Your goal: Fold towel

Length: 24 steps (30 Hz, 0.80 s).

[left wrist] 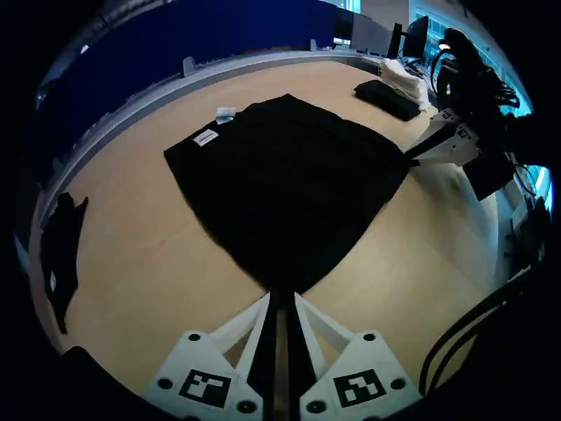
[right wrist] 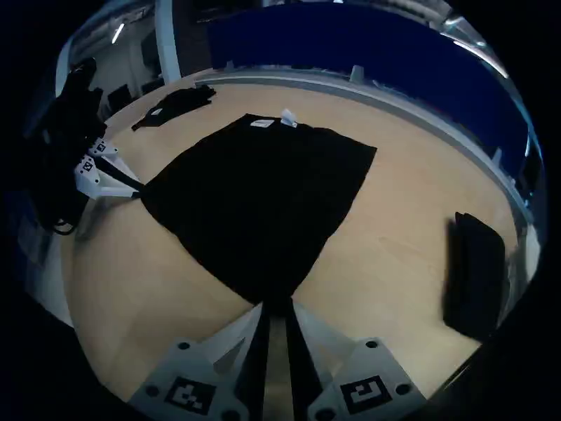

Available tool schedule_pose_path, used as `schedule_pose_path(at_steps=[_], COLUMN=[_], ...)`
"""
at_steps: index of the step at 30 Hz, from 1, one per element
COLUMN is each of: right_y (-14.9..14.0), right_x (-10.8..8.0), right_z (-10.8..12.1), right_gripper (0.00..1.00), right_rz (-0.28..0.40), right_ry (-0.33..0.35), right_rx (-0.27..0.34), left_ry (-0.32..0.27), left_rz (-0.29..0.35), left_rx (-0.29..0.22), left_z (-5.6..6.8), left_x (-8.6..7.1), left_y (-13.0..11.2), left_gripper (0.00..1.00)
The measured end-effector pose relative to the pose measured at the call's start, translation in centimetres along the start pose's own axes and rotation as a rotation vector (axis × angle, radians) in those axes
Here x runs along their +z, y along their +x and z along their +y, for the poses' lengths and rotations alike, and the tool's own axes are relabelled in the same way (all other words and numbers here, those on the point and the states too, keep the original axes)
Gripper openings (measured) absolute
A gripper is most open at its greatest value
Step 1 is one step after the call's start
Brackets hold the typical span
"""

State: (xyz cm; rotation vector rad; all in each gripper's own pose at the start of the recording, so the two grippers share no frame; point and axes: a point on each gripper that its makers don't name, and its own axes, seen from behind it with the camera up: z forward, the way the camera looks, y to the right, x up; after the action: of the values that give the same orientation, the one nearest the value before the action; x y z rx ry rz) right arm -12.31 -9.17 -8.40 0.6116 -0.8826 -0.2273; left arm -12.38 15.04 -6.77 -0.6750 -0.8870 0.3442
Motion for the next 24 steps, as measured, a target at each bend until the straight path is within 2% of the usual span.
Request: schedule_pose_path(at_steps=[7, 13, 24], right_y=[1.2, 2.9, 6.1], right_x=[-0.8, -2.2, -5.7], right_z=[0.4, 0.3, -0.3], right_gripper=[0.15, 0.15, 0.15], right_rz=[0.025, 0.055, 0.110], right_ry=[-0.007, -0.015, -0.017], right_rx=[0.004, -0.005, -0.019], left_ry=[0.008, 0.021, 0.045], left_rz=[0.018, 0.044, 0.077], left_rx=[-0.016, -0.035, -0.064], left_z=[-0.2, -0.4, -0.5], left_x=[-0.8, -2.0, -5.2], left_y=[0.8, 2.0, 4.2], left_gripper=[0.08, 0.08, 0.08])
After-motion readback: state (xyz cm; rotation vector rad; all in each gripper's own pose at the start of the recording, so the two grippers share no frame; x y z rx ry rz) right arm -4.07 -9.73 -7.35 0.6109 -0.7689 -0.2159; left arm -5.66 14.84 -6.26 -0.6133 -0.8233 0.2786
